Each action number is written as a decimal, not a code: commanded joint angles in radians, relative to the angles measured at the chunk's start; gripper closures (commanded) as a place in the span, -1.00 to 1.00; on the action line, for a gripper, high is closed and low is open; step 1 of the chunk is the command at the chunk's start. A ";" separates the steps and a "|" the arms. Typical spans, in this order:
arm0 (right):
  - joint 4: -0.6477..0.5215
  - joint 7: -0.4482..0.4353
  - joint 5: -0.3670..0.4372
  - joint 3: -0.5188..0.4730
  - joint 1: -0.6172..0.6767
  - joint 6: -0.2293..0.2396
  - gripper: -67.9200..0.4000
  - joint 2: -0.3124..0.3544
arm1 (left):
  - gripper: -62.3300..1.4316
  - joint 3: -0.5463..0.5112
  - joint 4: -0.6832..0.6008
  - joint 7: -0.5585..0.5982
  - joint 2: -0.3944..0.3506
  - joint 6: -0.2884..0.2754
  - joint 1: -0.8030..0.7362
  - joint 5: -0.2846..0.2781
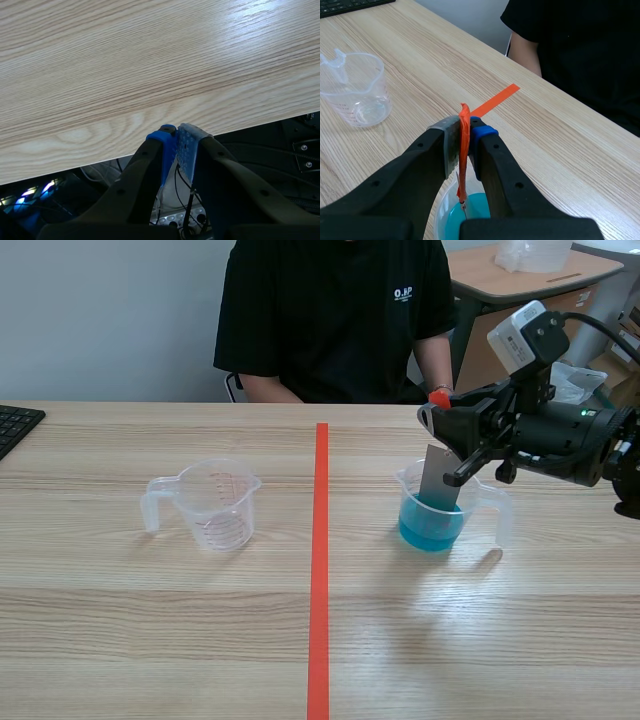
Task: Do the redox reaction experiment.
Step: 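Hold the plate still in the solution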
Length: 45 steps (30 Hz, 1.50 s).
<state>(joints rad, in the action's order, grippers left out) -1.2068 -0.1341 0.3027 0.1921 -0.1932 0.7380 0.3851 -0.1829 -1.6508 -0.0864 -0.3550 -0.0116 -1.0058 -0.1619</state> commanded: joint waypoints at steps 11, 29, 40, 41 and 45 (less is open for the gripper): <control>-0.017 -0.014 0.011 -0.007 -0.023 0.008 0.94 0.008 | 0.82 0.001 -0.004 0.007 -0.003 -0.002 -0.011 -0.003; -0.125 0.002 0.050 -0.011 -0.017 0.008 0.94 0.047 | 0.82 0.001 -0.004 0.007 -0.003 -0.002 -0.011 -0.003; -0.258 0.113 0.240 -0.013 -0.017 0.008 0.94 0.140 | 0.82 0.001 -0.004 0.007 -0.003 -0.002 -0.011 -0.003; -0.267 0.127 0.263 -0.017 -0.017 0.008 0.94 0.147 | 0.82 0.001 -0.004 0.007 -0.003 -0.002 -0.011 -0.003; -0.298 0.168 0.344 -0.048 -0.017 0.008 0.94 0.172 | 0.82 0.001 -0.005 0.008 -0.004 -0.002 -0.011 -0.003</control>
<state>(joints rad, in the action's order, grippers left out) -1.4853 0.0452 0.6254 0.1726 -0.1928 0.7395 0.5381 -0.1829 -1.6508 -0.0895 -0.3550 -0.0120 -1.0058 -0.1623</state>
